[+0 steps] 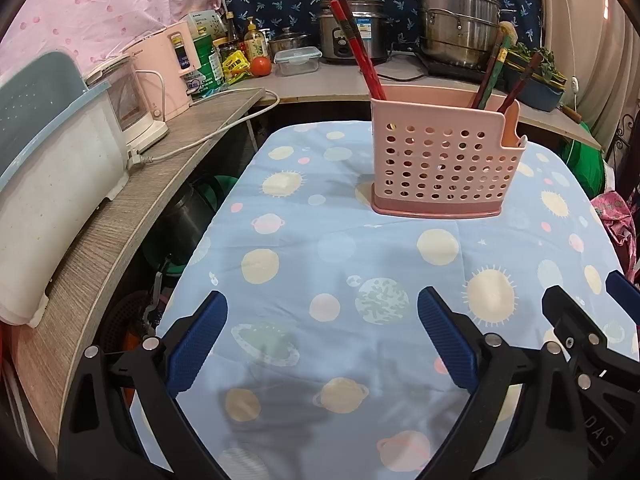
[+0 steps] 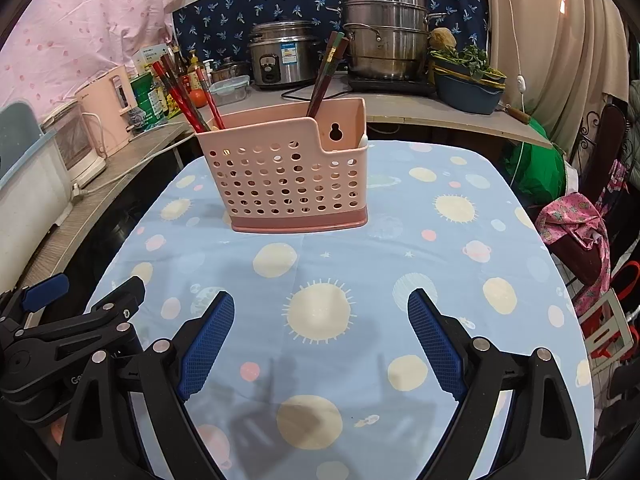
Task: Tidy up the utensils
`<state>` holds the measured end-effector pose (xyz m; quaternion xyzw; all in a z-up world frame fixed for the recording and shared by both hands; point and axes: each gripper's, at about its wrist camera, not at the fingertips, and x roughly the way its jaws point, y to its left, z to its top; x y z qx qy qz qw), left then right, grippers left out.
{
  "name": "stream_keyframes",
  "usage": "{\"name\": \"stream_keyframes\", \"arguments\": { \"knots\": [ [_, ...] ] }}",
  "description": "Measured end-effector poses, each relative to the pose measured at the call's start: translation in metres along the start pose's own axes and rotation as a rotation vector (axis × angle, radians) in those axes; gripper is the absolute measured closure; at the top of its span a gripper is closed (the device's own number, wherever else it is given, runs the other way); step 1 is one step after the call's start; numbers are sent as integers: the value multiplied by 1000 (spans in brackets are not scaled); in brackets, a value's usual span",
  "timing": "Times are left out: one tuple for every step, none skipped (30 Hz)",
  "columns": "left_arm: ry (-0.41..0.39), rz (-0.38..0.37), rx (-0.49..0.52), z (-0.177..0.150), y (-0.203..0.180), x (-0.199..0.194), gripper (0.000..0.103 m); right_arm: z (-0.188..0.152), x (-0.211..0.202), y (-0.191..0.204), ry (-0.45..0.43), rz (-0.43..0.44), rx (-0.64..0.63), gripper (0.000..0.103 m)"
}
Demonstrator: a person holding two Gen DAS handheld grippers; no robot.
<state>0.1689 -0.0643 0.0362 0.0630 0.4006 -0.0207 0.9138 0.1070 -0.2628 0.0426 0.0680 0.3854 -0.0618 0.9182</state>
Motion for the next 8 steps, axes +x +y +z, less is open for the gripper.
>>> {"name": "stream_keyframes", "arguments": {
  "knots": [
    [0,-1,3,0,0,0,12,0,0,0,-1,0,0,18],
    [0,-1,5,0,-1,0,11,0,0,0,0,0,0,18],
    [-1,3,6,0,-1,0,11,0,0,0,-1,2,-1,18],
    [-4,6,6,0,-2,0,11,0,0,-1,-3,1,0,18],
    [-8,6,6,0,-2,0,11,0,-1,-1,-5,0,2,18],
    [-6,5,9,0,-2,0,11,1,0,-2,-6,1,6,18],
    [-3,2,12,1,-2,0,11,1,-1,-2,-6,2,9,18],
    [0,-3,13,1,-2,1,11,1,-1,-3,-7,3,11,18]
  ]
}}
